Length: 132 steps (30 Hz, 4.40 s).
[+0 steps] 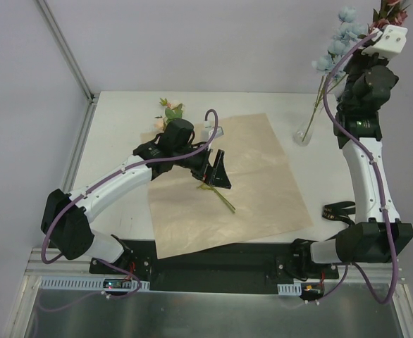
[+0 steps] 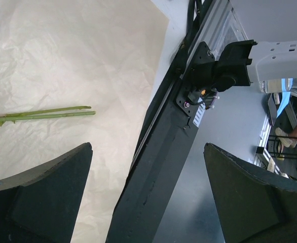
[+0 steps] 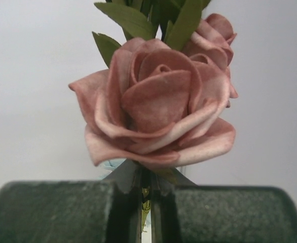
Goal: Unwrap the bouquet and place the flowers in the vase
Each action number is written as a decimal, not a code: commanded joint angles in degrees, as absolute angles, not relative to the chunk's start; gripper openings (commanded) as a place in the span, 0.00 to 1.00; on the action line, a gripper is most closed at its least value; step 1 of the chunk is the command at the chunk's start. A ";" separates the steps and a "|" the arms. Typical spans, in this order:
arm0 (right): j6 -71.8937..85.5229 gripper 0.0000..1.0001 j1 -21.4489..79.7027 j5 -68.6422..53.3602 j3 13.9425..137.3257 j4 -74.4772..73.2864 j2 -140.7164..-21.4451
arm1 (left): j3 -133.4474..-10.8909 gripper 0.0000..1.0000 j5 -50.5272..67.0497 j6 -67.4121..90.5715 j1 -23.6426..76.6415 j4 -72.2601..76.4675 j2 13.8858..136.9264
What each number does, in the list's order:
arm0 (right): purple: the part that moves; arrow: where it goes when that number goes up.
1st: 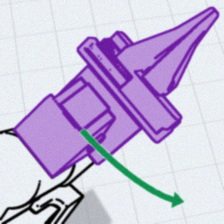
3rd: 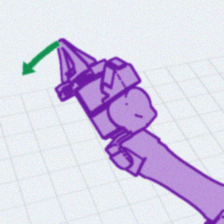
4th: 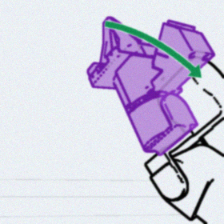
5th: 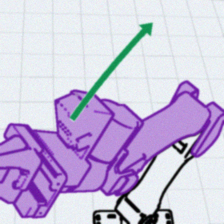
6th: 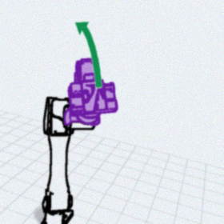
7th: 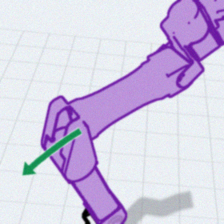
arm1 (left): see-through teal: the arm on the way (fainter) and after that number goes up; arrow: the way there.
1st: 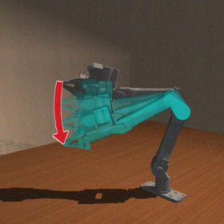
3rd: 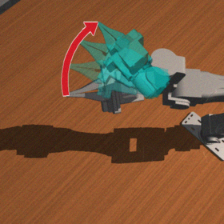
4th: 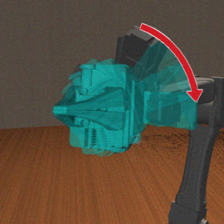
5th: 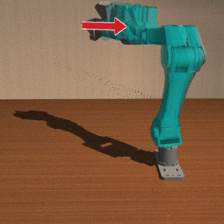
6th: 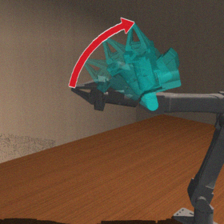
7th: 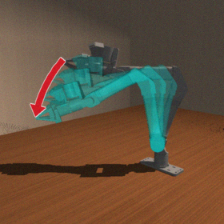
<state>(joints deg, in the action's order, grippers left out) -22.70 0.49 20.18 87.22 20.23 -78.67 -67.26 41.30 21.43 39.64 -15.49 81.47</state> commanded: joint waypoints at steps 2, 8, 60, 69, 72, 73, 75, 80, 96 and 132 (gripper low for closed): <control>-26.80 0.01 0.18 11.71 87.45 29.26 -79.45 | -68.03 0.91 41.04 19.95 39.11 -14.85 80.59; -27.86 0.01 0.18 10.82 86.40 30.67 -80.16 | -68.03 0.91 41.13 19.95 38.85 -14.85 81.04; -26.19 0.07 -1.67 8.61 70.40 33.75 -83.67 | -67.76 0.91 40.69 19.60 38.58 -14.85 79.72; -22.68 0.18 -2.29 7.91 69.00 33.31 -85.52 | -67.76 0.91 40.60 19.69 38.58 -14.85 79.72; -21.89 0.25 -2.37 8.61 67.85 32.96 -85.17 | -67.76 0.90 40.60 19.60 38.67 -14.85 79.80; -21.19 0.31 -2.29 8.87 67.42 32.70 -84.73 | -67.85 0.90 40.52 19.69 38.67 -14.77 79.89; -20.57 0.40 -2.29 10.18 67.24 30.69 -84.20 | -67.76 0.90 40.69 19.86 38.67 -14.85 79.80; -17.50 0.71 -2.11 10.80 66.18 22.62 -80.69 | -67.76 0.91 40.87 20.04 38.58 -14.85 79.54; -0.18 0.97 -2.11 17.68 67.53 -26.28 -64.89 | -67.50 0.91 37.89 19.16 38.58 -14.85 78.58; 3.61 0.42 46.92 4.03 52.54 -21.53 -76.88 | -64.78 0.73 31.81 44.30 17.84 -17.40 94.84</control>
